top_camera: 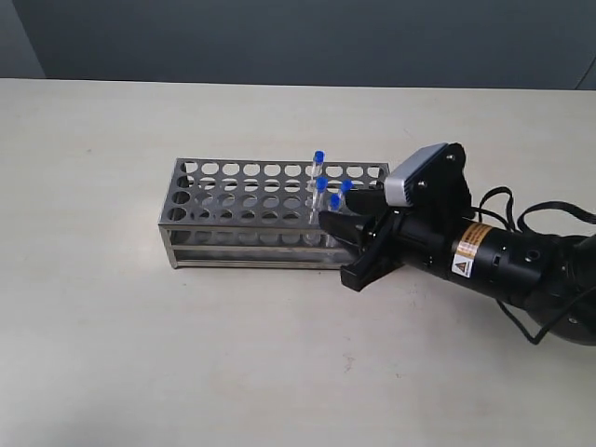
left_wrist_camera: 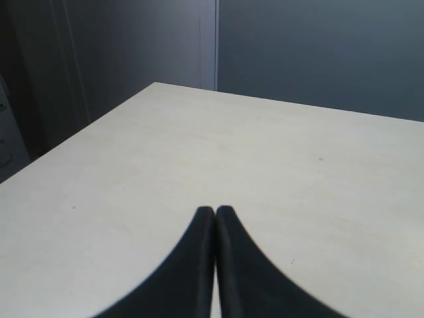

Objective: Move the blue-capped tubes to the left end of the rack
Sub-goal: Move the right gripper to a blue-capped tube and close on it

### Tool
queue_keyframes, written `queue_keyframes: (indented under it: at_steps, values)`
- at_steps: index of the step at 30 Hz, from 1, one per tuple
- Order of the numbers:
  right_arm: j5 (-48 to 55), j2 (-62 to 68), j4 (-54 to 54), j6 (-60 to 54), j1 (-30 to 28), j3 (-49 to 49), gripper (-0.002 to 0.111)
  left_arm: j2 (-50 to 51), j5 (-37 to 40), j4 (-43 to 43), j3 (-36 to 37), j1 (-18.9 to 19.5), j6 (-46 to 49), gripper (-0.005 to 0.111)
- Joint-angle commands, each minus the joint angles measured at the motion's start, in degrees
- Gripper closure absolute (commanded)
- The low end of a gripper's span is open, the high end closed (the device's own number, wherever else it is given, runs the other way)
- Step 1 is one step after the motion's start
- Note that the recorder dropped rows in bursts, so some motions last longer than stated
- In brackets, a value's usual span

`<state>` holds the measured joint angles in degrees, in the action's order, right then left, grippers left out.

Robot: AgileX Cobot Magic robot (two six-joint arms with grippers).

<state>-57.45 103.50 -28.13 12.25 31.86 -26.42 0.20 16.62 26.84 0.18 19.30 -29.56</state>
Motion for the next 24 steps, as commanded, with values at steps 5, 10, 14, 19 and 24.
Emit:
queue_keyframes:
  at_steps: [5, 10, 14, 19, 24]
  values:
    - [1.56, 0.15, 3.05, -1.95, 0.19, -0.79, 0.062, -0.2, 0.12, 0.03, -0.18, 0.11, -0.03, 0.106]
    - [1.67, 0.83, 2.54, -1.81, 0.19, -2.42, 0.062, -0.2, 0.01, 0.03, -0.18, 0.11, -0.03, 0.106]
    - [1.67, 2.15, 2.54, -1.48, 0.19, -2.56, 0.062, -0.2, 0.01, 0.03, -0.18, 0.11, -0.03, 0.106]
    - [1.67, 3.43, 2.3, -0.6, 0.19, -2.56, 0.062, -0.2, 0.01, 0.03, -0.18, 0.11, -0.03, 0.106]
    - [1.14, 4.04, 2.3, -0.6, 0.19, -2.56, 0.068, -0.2, 0.01, 0.03, -0.18, 0.11, -0.03, 0.106]
